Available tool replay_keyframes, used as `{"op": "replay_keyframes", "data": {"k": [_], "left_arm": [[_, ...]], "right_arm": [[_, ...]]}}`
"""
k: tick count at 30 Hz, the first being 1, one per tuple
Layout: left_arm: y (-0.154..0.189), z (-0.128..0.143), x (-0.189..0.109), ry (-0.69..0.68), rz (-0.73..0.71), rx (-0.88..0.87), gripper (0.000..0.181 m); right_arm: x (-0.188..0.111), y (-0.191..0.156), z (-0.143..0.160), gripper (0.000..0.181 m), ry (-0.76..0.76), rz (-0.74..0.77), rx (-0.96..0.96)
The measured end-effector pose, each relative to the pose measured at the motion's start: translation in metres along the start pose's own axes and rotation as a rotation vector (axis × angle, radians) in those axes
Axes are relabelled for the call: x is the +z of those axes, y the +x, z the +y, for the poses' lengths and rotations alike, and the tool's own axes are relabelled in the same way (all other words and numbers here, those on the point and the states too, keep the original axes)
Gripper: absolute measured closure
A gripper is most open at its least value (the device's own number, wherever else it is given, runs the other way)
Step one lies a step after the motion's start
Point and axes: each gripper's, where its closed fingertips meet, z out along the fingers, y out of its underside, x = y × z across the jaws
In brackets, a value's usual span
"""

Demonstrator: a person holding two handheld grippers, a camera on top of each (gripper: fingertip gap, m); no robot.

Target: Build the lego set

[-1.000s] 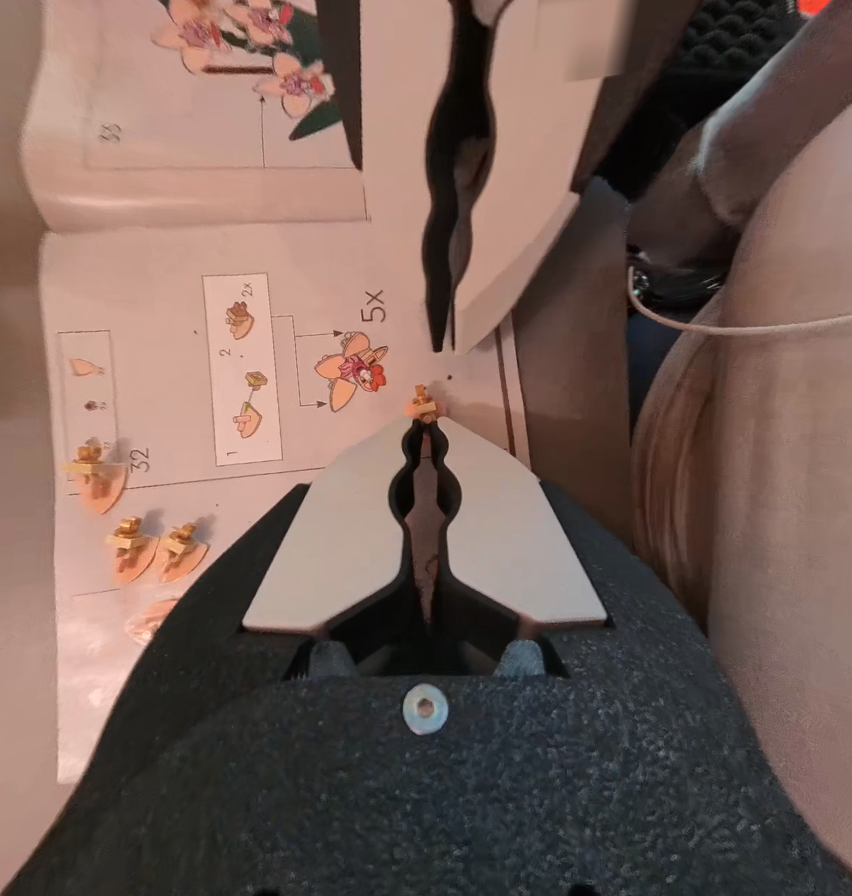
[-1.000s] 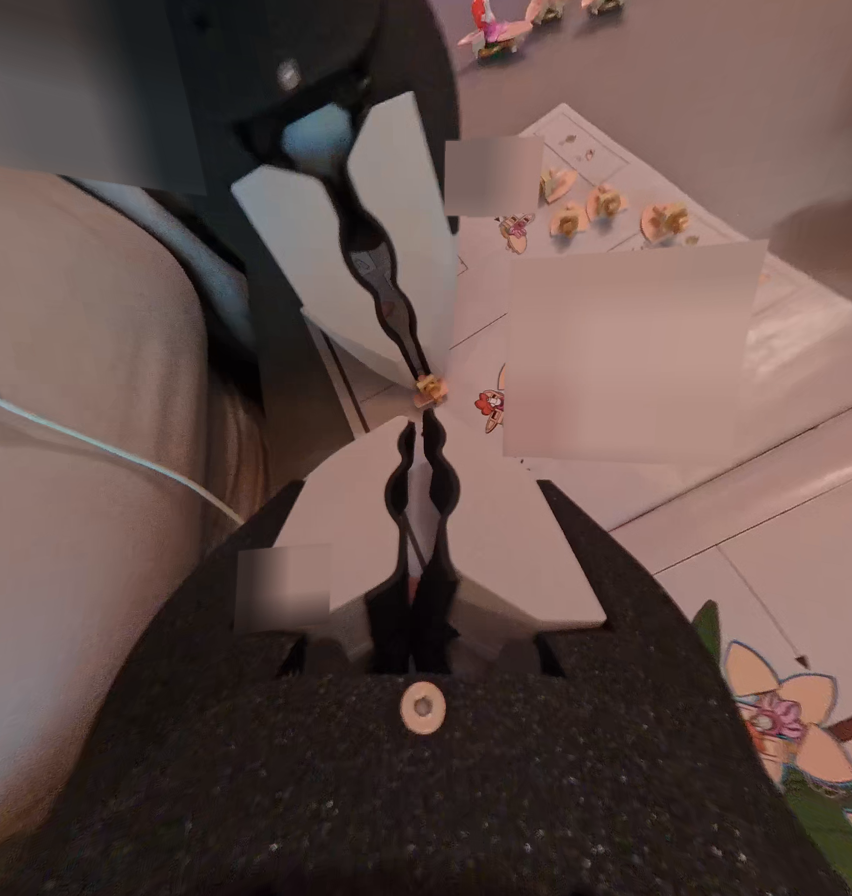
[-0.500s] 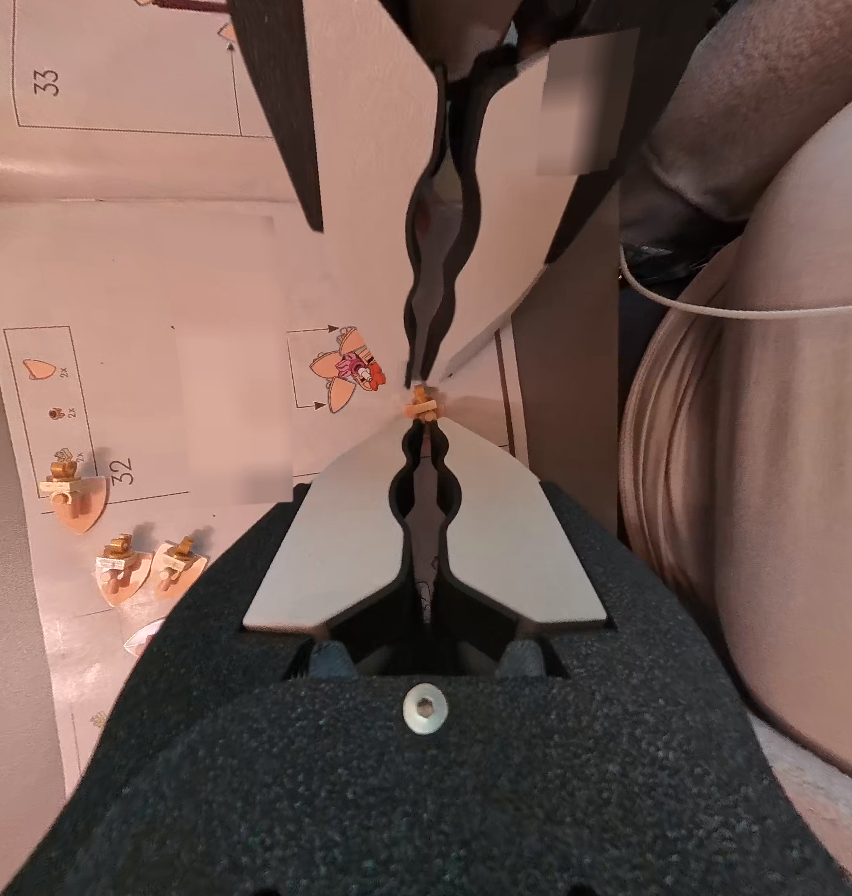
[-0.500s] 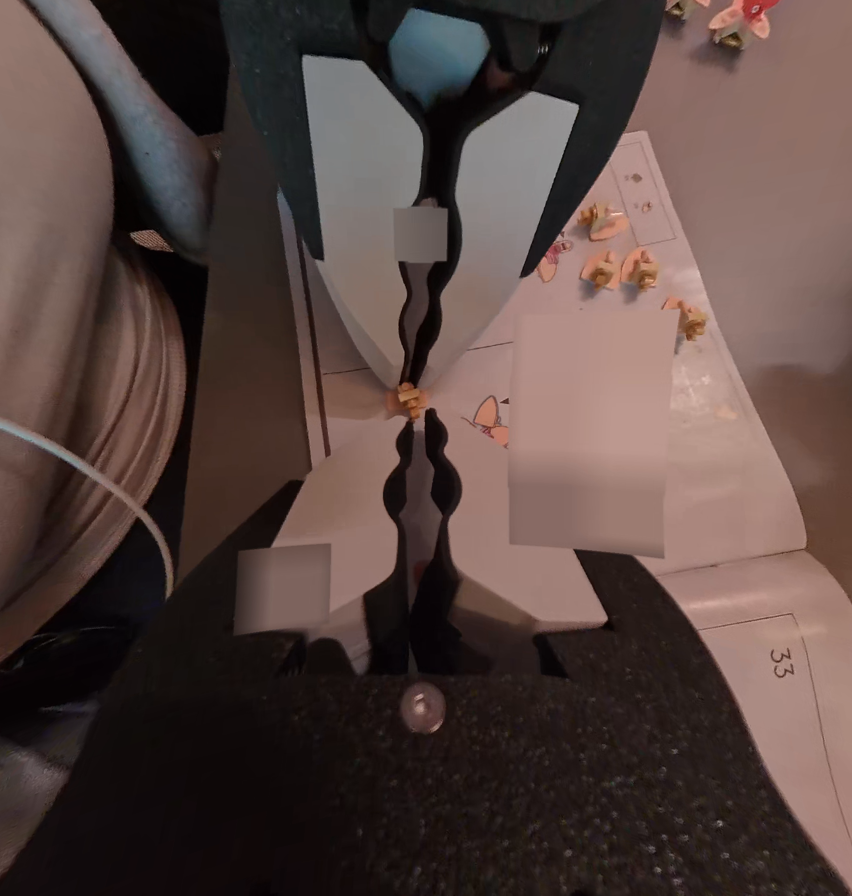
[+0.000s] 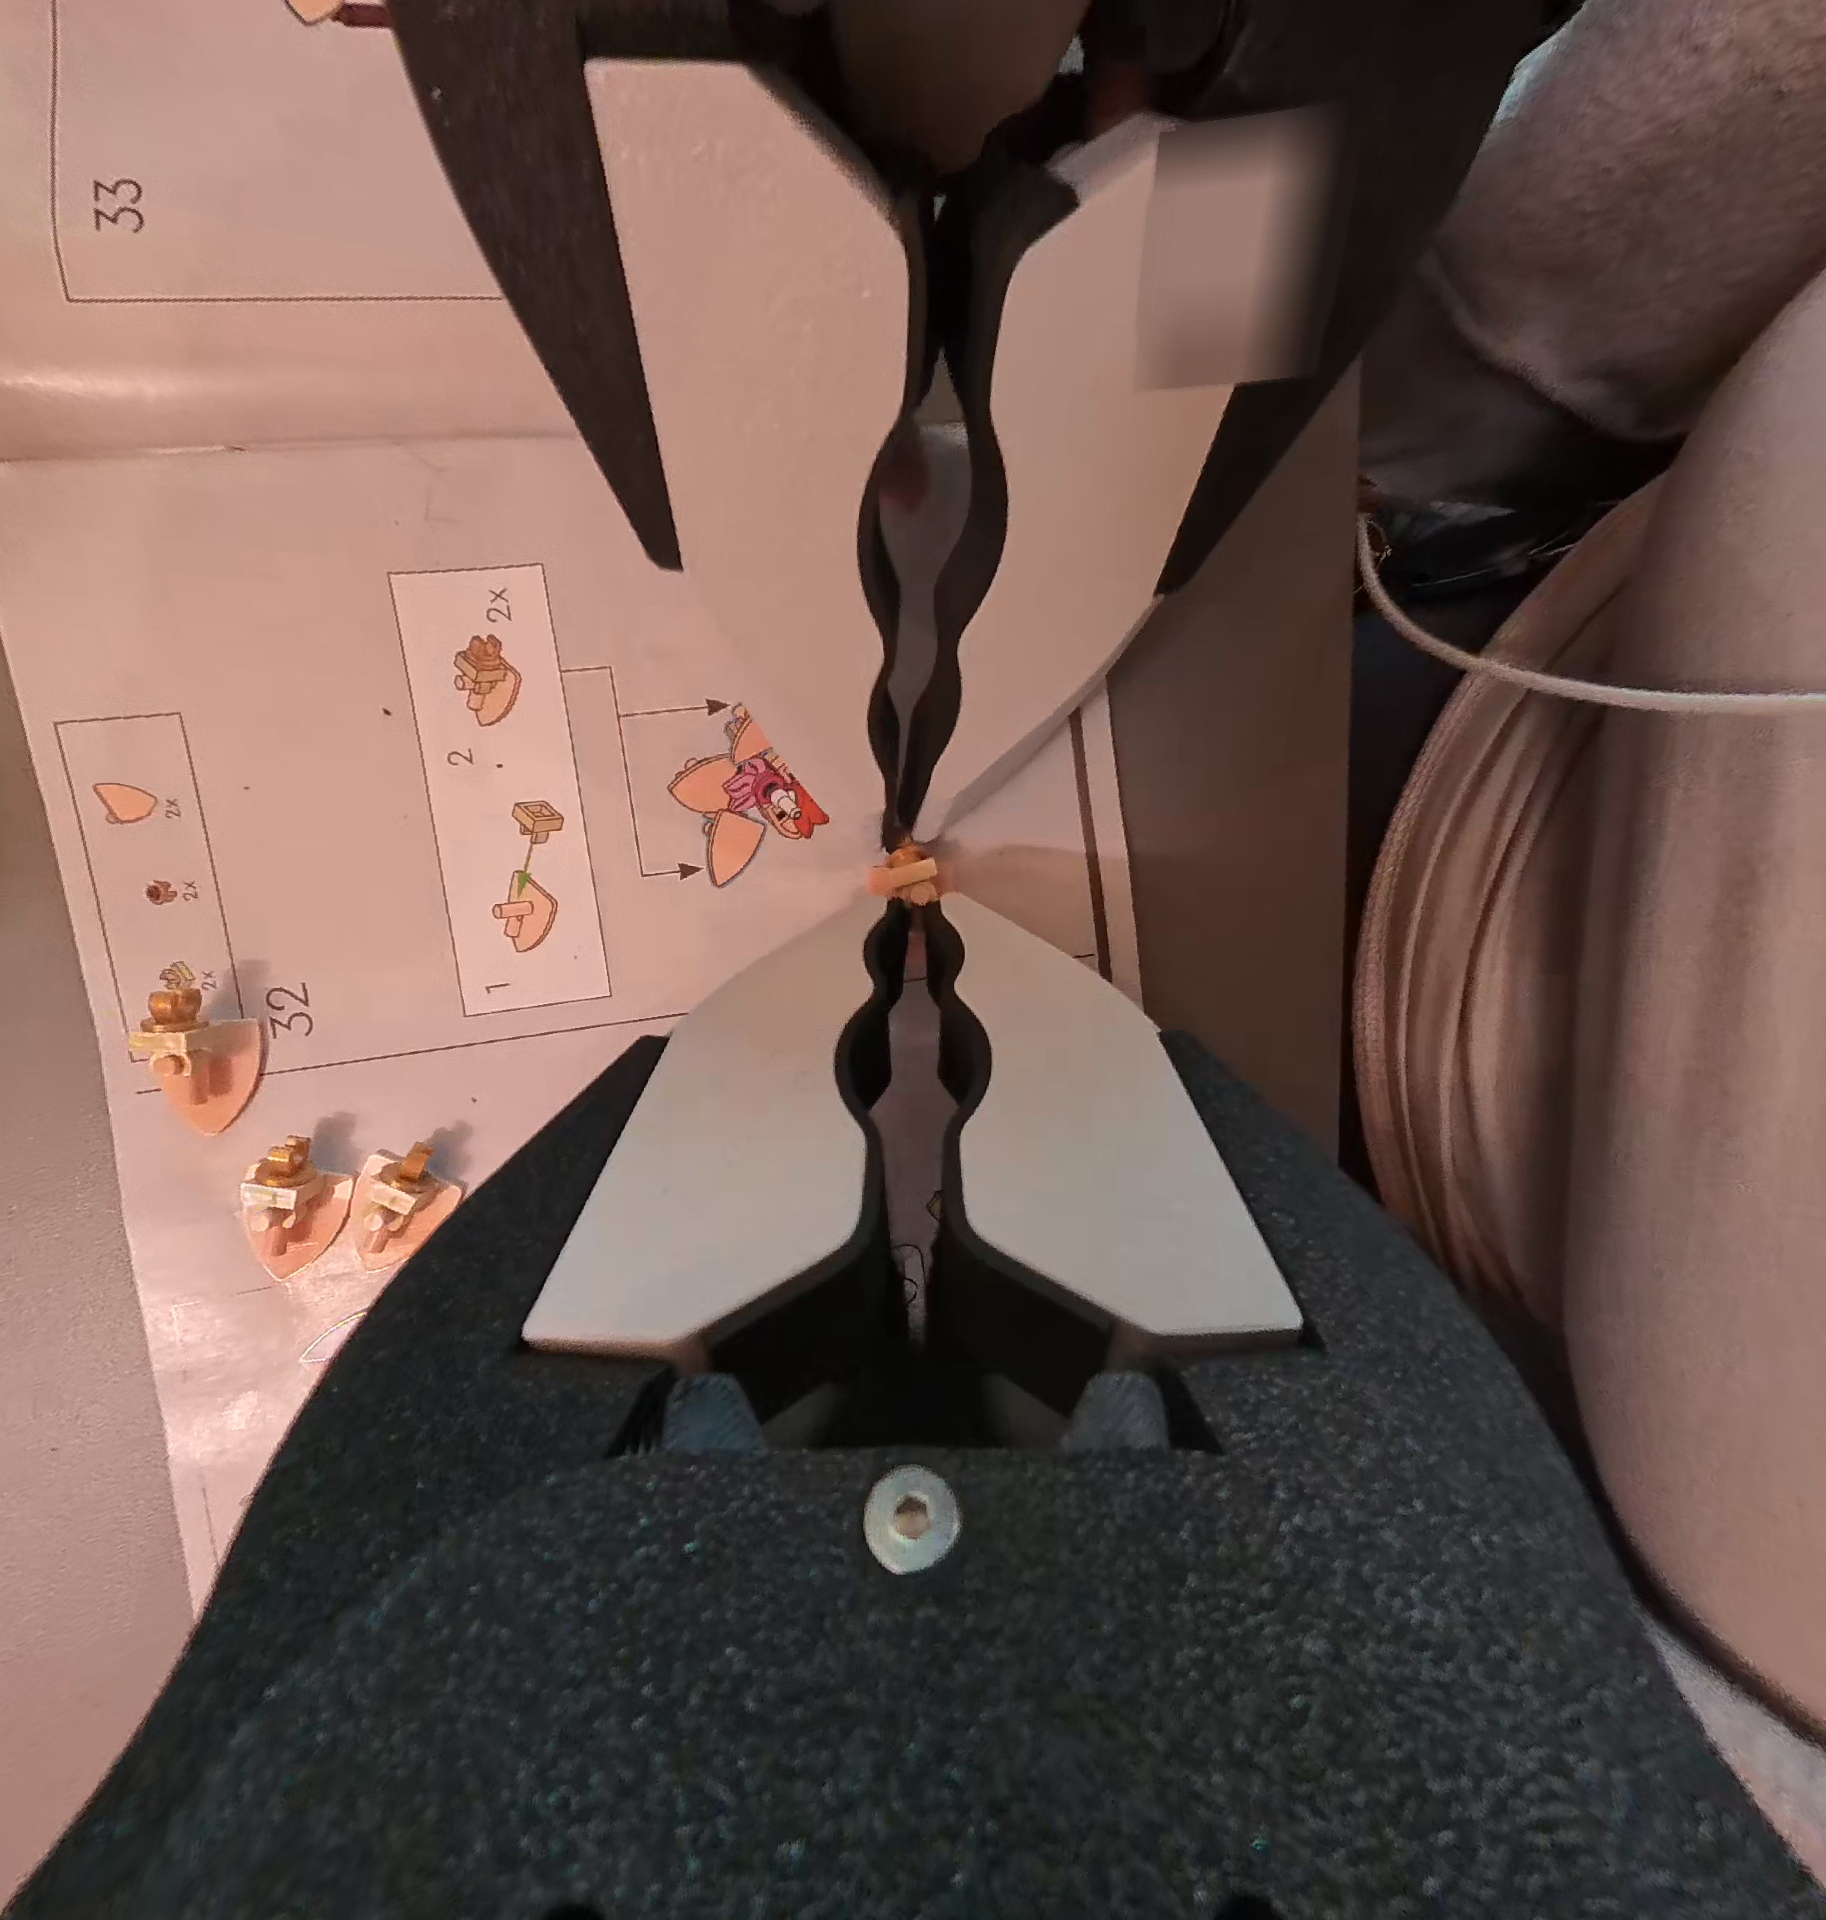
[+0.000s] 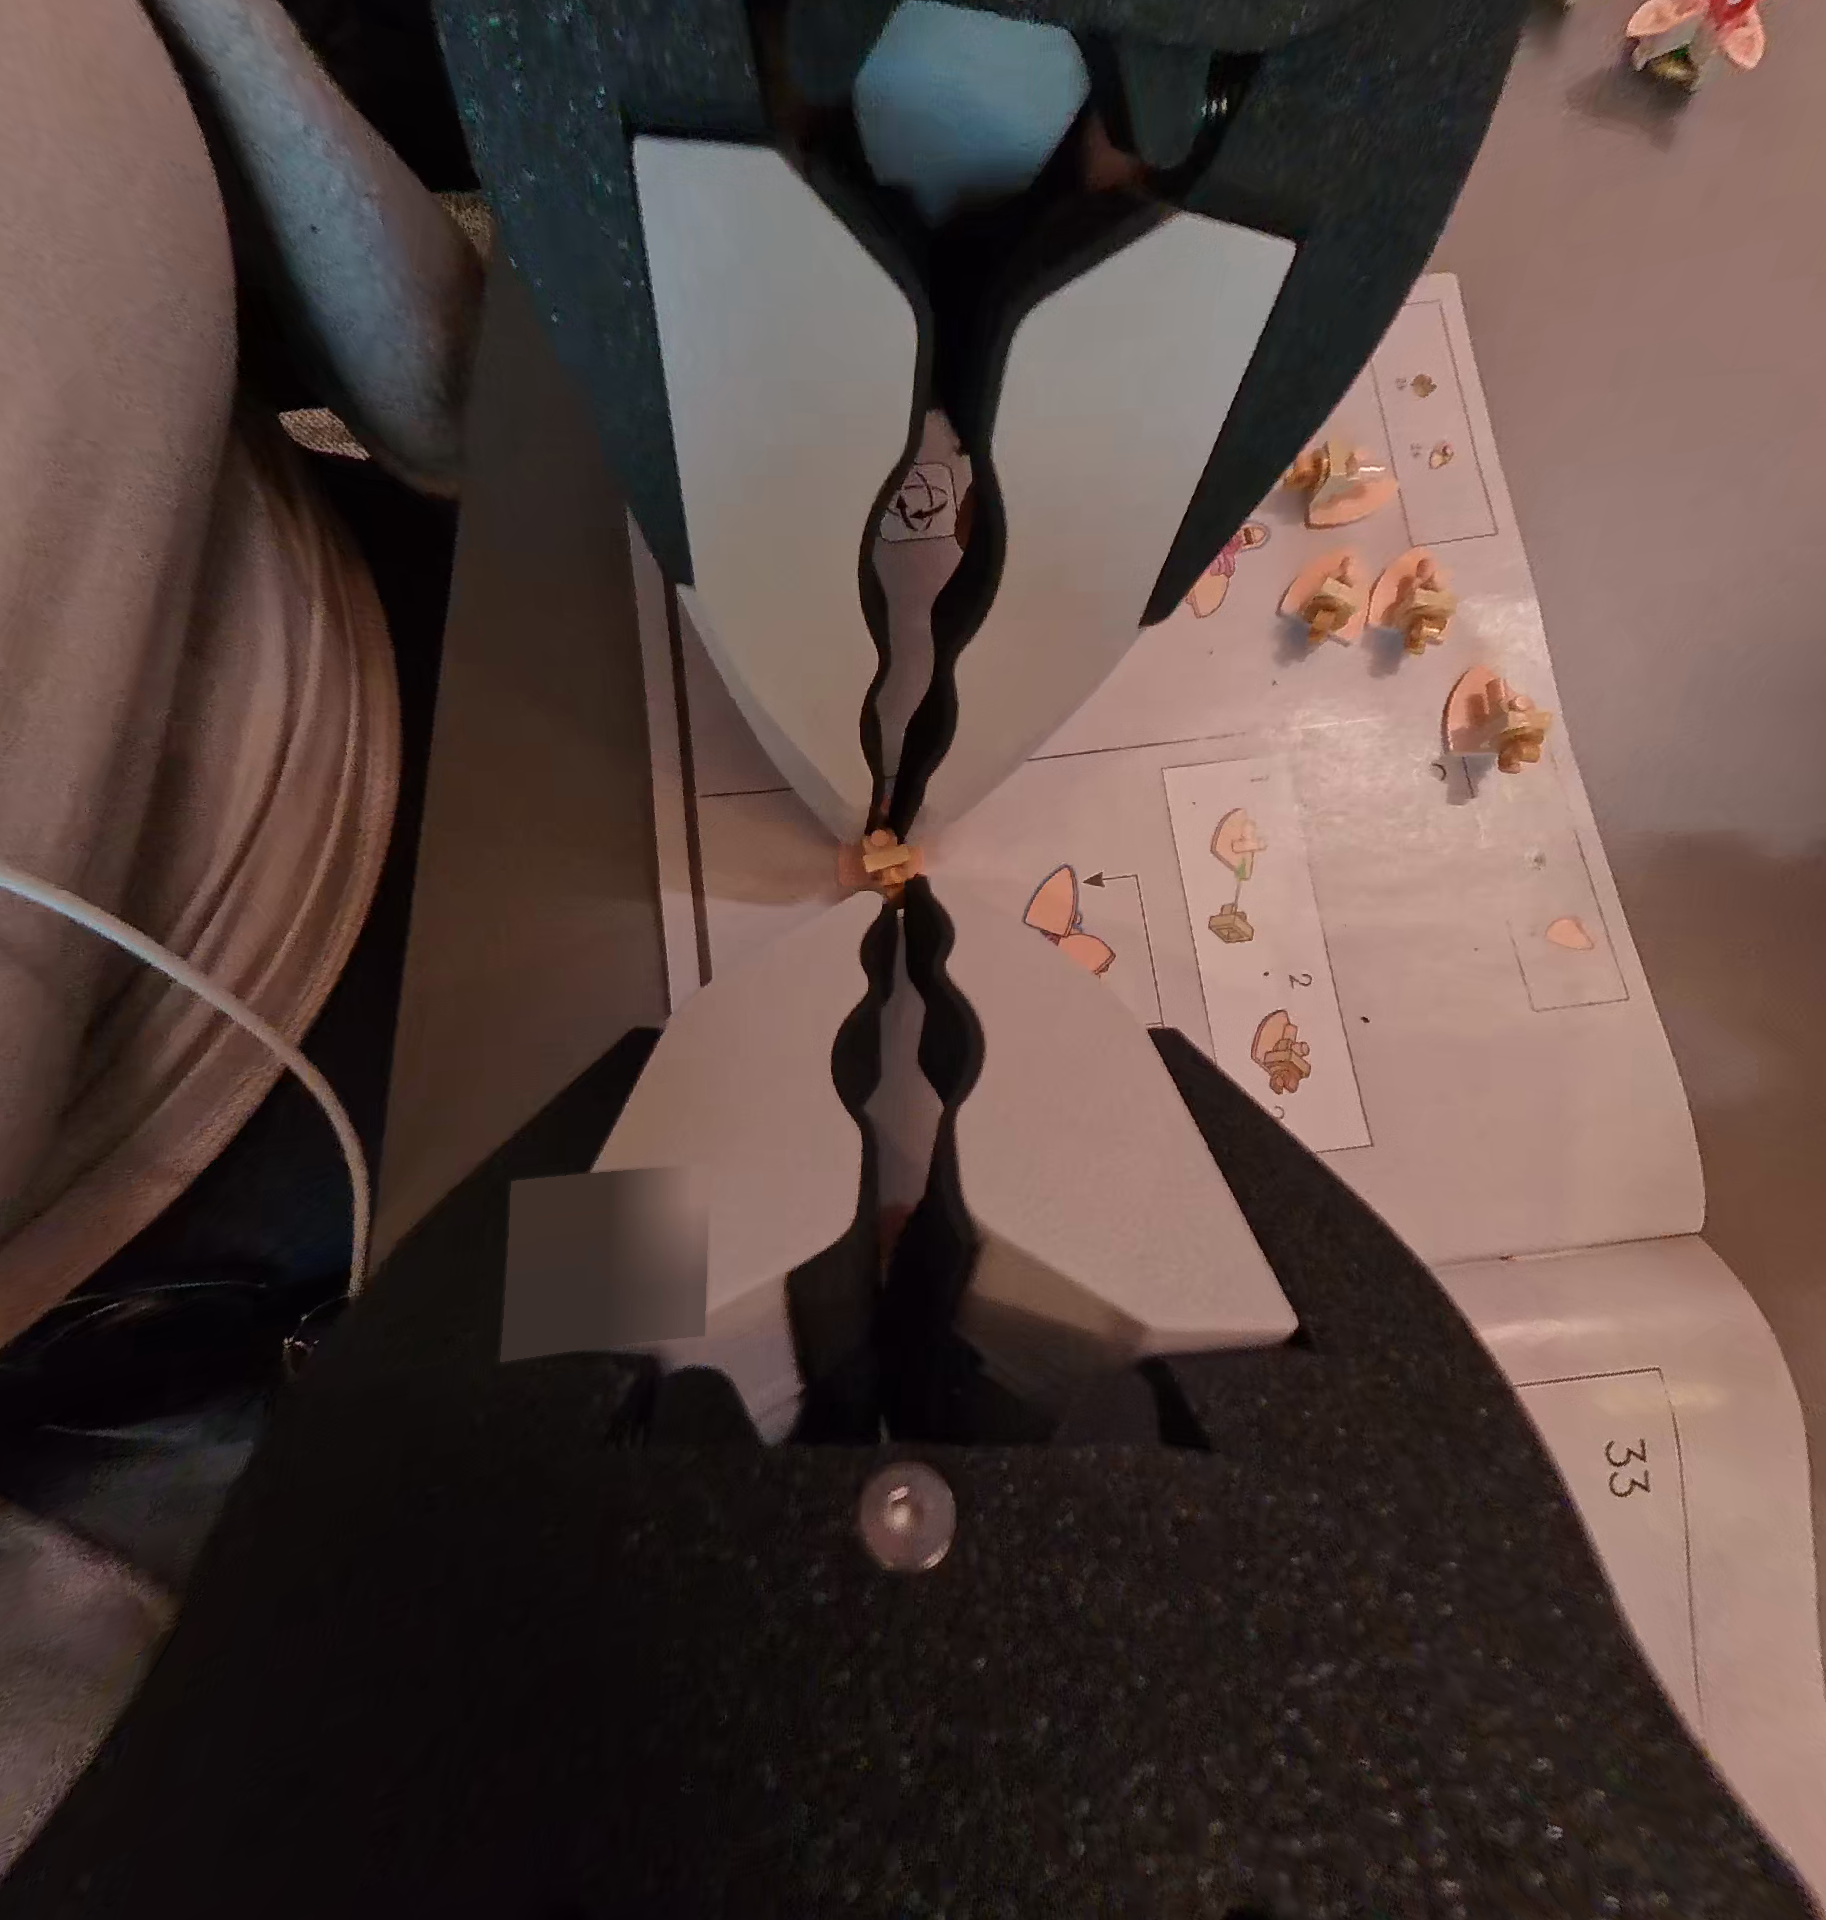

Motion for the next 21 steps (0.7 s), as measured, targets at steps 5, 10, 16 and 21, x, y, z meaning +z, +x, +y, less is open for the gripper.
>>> {"op": "replay_keyframes", "data": {"k": [5, 10, 16, 21], "left_arm": [[0.0004, -0.0003, 0.0005, -0.016, -0.002, -0.011, 0.178], [0.0004, -0.0008, 0.0011, -0.036, -0.020, -0.032, 0.178], [0.0002, -0.0013, 0.0018, -0.062, -0.048, -0.024, 0.178], [0.0000, -0.0019, 0.0023, -0.082, -0.054, -0.022, 0.178]], "right_arm": [[-0.0003, -0.0019, -0.0006, 0.180, 0.003, -0.014, 0.006], [-0.0006, -0.0029, -0.0015, 0.180, -0.009, 0.004, 0.025], [-0.0004, -0.0034, -0.0020, 0.180, 0.002, -0.006, 0.080], [-0.0005, -0.0038, -0.0027, 0.181, 0.030, -0.007, 0.140]]}}
